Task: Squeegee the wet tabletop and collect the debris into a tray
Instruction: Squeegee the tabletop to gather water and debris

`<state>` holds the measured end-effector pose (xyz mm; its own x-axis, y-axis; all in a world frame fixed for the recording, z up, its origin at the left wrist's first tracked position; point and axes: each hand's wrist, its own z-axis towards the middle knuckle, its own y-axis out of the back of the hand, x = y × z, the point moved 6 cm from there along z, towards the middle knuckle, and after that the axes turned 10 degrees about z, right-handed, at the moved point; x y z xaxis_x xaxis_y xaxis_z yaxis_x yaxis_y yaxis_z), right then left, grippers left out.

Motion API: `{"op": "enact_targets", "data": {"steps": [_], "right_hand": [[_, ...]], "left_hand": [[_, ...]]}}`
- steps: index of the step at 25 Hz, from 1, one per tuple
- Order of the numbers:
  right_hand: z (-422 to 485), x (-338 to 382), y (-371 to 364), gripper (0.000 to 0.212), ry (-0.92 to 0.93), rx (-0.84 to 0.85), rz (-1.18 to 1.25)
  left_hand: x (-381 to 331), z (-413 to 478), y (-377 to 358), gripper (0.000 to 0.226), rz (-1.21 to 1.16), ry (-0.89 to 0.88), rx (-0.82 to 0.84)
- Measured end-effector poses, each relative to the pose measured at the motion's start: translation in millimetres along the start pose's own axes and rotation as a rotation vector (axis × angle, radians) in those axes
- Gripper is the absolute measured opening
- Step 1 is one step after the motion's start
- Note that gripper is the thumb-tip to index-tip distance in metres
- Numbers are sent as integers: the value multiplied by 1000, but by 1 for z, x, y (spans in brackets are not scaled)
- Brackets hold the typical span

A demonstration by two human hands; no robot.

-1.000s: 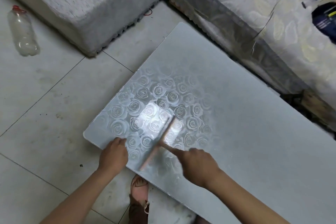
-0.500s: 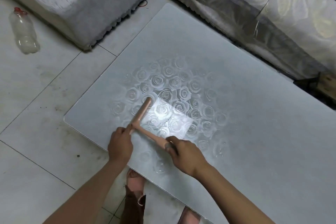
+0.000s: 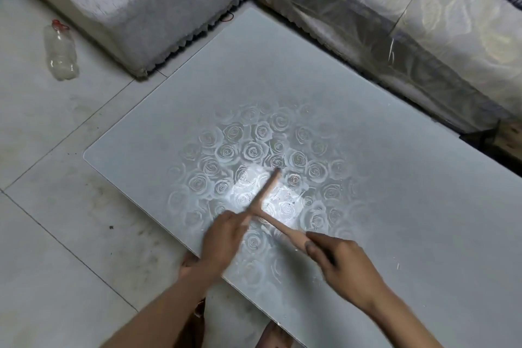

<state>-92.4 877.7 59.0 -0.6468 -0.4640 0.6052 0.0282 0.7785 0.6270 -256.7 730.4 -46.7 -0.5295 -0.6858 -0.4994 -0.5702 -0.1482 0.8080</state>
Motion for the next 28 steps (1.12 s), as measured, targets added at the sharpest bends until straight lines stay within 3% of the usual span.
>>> {"op": "enact_targets", "data": {"steps": [2,6,11,14,17,19,21,23,25,28], "right_hand": [[21,47,-34,19,137,28,-1],[66,103,-97,34,211,118,-42],[45,6,-42,37,84,98,-10],[-9,-66,14,38,-91,102,-53],[-51,-86,45,39,-153,114,-149],[-51,-59,43,37,-27,60,-167],[-32,-14,22,37,129,24,-96],[-2,27,-16,36,185,61,-54],[22,56,-57,33,191,129,-55],[33,58,-77,32,174,135,-143]], "left_hand": [[52,-6,34,26,71,113,-148],[134,-9,56,30,237,403,-229],[54,-5,-4,27,171,286,-268],[-26,-15,-66,34,148,182,-135],[-74,-31,-102,34,83,66,72],[-67,-37,-80,30,-33,-21,55],[-27,-42,-34,24,45,-16,-161],[34,-50,5,24,178,114,-314],[81,-55,20,26,214,272,-265],[89,-53,6,27,209,335,-245]]}}
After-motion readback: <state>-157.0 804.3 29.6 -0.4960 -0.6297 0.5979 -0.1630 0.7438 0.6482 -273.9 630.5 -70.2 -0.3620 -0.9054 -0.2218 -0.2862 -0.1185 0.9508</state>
